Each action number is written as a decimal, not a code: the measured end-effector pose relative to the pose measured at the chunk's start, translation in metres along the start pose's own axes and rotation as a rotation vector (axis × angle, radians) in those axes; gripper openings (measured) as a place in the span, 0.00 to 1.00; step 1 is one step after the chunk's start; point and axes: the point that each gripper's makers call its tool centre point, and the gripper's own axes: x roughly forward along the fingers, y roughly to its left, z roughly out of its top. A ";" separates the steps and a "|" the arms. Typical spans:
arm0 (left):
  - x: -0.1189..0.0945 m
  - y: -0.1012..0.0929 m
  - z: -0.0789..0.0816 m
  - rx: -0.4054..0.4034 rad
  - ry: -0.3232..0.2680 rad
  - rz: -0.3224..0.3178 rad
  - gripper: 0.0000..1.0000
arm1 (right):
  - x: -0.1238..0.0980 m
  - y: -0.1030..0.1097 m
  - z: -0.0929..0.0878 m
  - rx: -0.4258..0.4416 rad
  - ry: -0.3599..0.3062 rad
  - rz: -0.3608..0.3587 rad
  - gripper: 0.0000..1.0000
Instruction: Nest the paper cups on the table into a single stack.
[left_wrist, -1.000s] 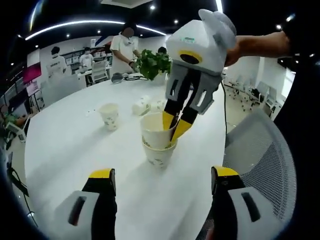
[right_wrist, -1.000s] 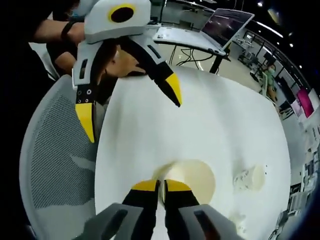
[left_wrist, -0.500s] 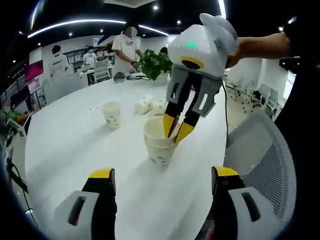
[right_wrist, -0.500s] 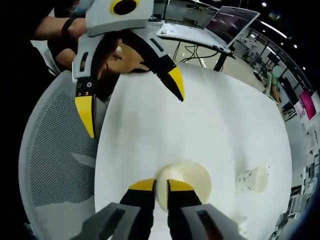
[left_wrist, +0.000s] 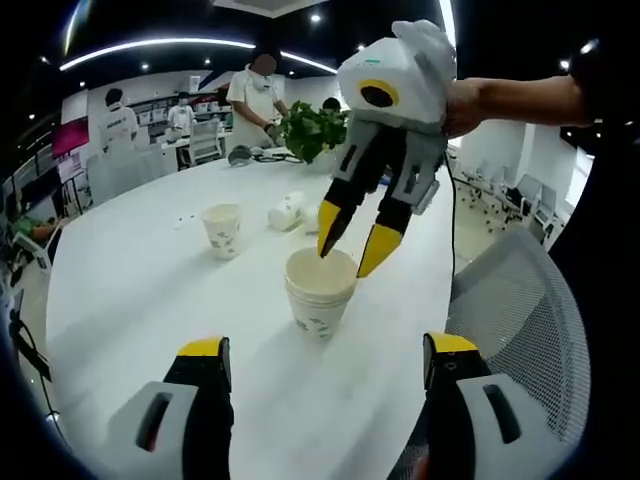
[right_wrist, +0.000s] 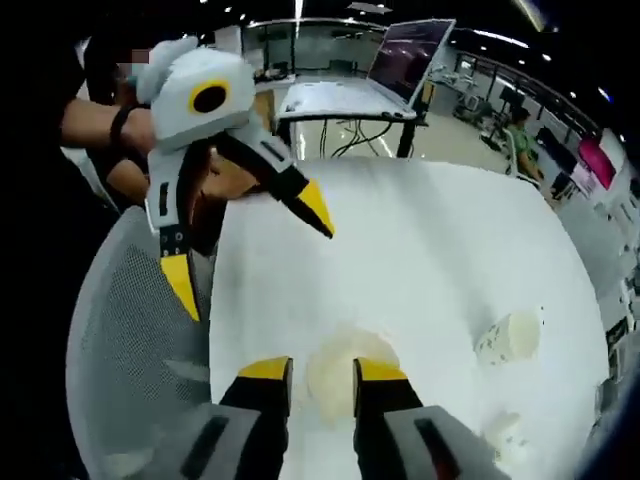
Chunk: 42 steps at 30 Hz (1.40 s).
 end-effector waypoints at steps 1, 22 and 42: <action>0.000 0.000 0.000 -0.002 -0.001 0.000 0.77 | -0.004 -0.001 0.006 0.042 -0.046 0.002 0.24; 0.000 -0.003 0.015 -0.069 -0.054 0.033 0.77 | -0.054 -0.130 0.047 0.443 -0.515 -0.226 0.48; -0.004 0.004 0.012 -0.110 -0.074 0.069 0.77 | -0.045 -0.200 0.049 0.691 -0.607 -0.282 0.47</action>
